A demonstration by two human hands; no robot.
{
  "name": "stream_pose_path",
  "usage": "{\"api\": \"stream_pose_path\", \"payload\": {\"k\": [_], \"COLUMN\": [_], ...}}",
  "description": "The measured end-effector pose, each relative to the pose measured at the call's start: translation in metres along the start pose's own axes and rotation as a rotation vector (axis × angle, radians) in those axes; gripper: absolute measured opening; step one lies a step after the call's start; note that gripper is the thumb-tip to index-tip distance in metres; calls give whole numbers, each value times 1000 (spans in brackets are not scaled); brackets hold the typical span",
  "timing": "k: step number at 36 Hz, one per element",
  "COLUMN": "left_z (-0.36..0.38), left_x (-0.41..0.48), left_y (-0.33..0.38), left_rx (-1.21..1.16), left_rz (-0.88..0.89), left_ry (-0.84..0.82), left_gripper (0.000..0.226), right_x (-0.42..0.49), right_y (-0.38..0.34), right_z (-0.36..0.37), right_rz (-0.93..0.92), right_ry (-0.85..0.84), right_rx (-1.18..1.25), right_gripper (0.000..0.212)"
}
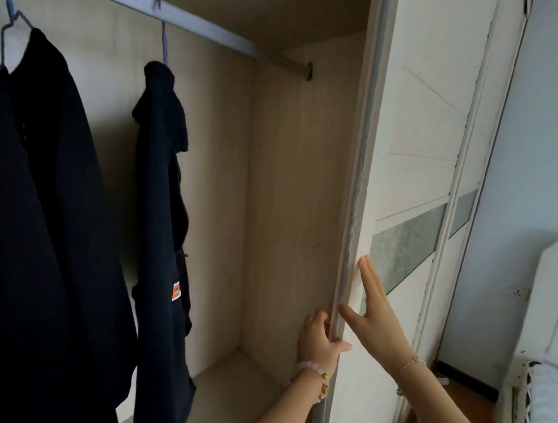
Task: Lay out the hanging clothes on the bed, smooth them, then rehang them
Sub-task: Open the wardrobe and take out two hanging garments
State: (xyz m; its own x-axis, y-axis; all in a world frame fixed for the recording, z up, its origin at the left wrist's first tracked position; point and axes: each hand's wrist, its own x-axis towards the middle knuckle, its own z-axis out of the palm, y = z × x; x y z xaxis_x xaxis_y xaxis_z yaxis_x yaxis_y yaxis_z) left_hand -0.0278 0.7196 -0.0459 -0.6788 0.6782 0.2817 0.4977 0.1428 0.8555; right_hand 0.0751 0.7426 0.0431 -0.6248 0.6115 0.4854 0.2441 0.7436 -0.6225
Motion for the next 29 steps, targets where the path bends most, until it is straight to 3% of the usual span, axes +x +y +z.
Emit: {"api": "stream_pose_path", "payload": {"k": [12, 17, 22, 29], "left_z": [1, -34, -118, -250], "left_x": [5, 6, -5, -58], "left_y": [-7, 4, 37, 100], "left_rx": [-25, -22, -28, 266], "left_rz": [43, 87, 185, 503], "left_ry": [-44, -155, -29, 288], "left_gripper": [46, 41, 34, 28], "right_x": [2, 6, 26, 64], "right_y": [2, -28, -77, -177], "right_z": [9, 7, 12, 25], "right_rz": [15, -99, -257, -443], "right_ry": [98, 326, 467, 379], "right_rx": [14, -121, -43, 366], "right_gripper": [77, 62, 51, 35]}}
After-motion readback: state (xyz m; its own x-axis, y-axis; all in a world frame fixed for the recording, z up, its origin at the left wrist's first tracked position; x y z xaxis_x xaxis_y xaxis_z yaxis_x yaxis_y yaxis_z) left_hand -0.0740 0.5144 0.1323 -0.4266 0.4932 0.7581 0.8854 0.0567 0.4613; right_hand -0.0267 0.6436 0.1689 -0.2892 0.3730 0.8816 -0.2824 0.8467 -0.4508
